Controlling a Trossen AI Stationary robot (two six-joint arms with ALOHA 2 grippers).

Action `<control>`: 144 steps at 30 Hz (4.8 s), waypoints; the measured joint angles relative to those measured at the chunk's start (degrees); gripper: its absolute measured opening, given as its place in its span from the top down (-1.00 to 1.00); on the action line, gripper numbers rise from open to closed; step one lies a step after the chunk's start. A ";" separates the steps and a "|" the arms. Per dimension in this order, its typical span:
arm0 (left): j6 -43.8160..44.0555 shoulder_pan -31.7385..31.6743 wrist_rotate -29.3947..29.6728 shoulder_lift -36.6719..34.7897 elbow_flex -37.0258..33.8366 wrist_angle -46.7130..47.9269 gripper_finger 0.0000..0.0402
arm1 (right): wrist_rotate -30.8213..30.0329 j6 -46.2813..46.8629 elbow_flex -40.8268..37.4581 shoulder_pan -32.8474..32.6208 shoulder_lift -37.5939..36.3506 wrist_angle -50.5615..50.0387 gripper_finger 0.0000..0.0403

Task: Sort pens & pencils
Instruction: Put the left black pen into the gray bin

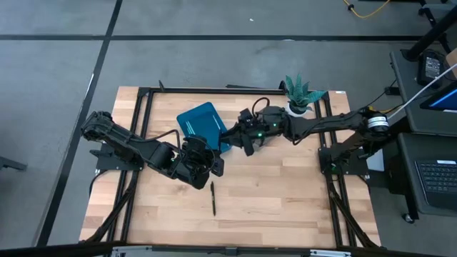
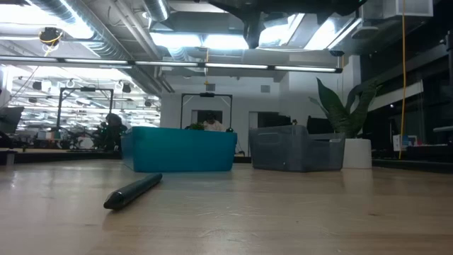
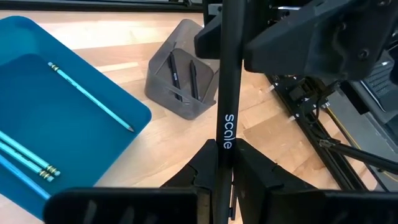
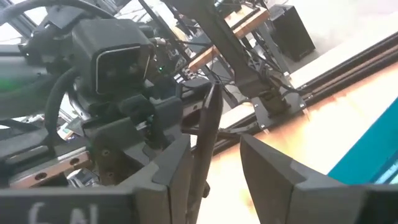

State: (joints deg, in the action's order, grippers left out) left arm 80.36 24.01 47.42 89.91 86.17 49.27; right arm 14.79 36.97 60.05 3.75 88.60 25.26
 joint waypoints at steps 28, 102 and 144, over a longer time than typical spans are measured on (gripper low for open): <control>-0.37 0.00 -0.02 0.04 -0.07 -0.19 0.83 | 0.06 0.21 0.00 0.07 0.46 0.91 0.76; -1.53 0.00 -1.07 0.04 0.00 -1.96 0.83 | 0.22 1.45 -0.07 1.03 1.31 3.78 0.38; -1.52 -0.02 0.33 0.15 -0.02 -0.17 0.77 | 2.12 2.56 0.00 2.79 1.31 3.39 0.86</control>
State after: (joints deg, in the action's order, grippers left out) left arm 78.84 23.99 47.75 90.06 86.15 49.09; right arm 16.91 39.53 60.05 6.54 89.91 28.65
